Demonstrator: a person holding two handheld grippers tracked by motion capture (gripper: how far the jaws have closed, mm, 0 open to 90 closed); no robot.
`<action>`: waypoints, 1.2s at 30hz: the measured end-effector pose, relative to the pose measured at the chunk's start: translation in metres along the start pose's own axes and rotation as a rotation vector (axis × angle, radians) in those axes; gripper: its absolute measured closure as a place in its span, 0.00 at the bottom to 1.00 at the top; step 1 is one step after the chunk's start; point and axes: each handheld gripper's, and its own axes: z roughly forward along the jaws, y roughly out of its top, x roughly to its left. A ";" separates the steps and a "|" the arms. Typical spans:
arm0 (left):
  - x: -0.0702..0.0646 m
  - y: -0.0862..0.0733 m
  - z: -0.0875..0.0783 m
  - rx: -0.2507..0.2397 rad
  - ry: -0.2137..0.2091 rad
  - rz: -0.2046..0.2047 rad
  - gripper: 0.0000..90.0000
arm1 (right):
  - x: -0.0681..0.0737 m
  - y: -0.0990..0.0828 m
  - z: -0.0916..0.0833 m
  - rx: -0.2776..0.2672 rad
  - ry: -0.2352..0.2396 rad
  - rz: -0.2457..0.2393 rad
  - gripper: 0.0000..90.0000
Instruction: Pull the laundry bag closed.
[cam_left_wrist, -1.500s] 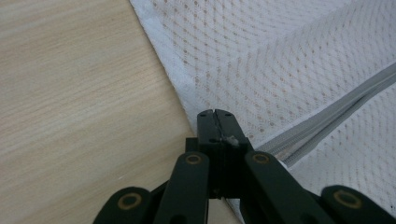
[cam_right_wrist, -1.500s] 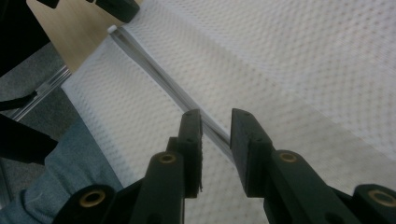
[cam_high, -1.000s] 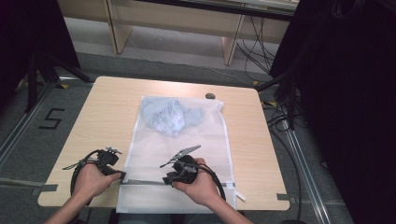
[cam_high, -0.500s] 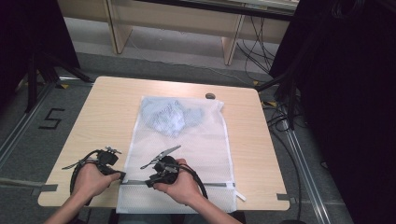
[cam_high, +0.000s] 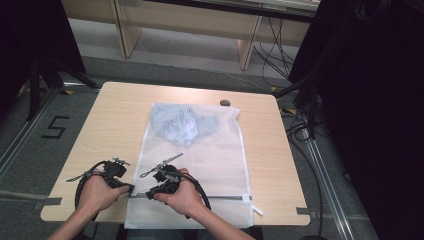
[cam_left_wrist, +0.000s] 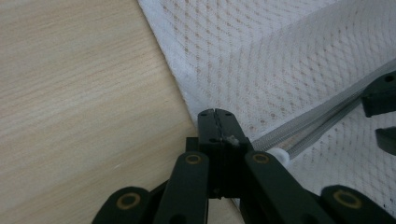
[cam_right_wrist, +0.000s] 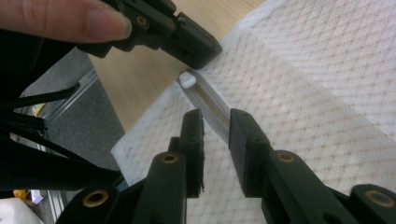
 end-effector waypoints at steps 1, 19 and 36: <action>0.000 0.000 0.000 0.000 -0.001 0.000 0.99 | 0.000 0.001 0.001 -0.002 0.006 0.002 0.84; 0.000 -0.001 0.000 -0.004 -0.003 -0.005 0.99 | 0.012 0.022 0.027 0.012 0.053 -0.024 0.84; -0.001 -0.001 0.000 -0.010 0.003 -0.015 0.99 | 0.009 0.025 0.042 0.056 0.034 0.013 0.92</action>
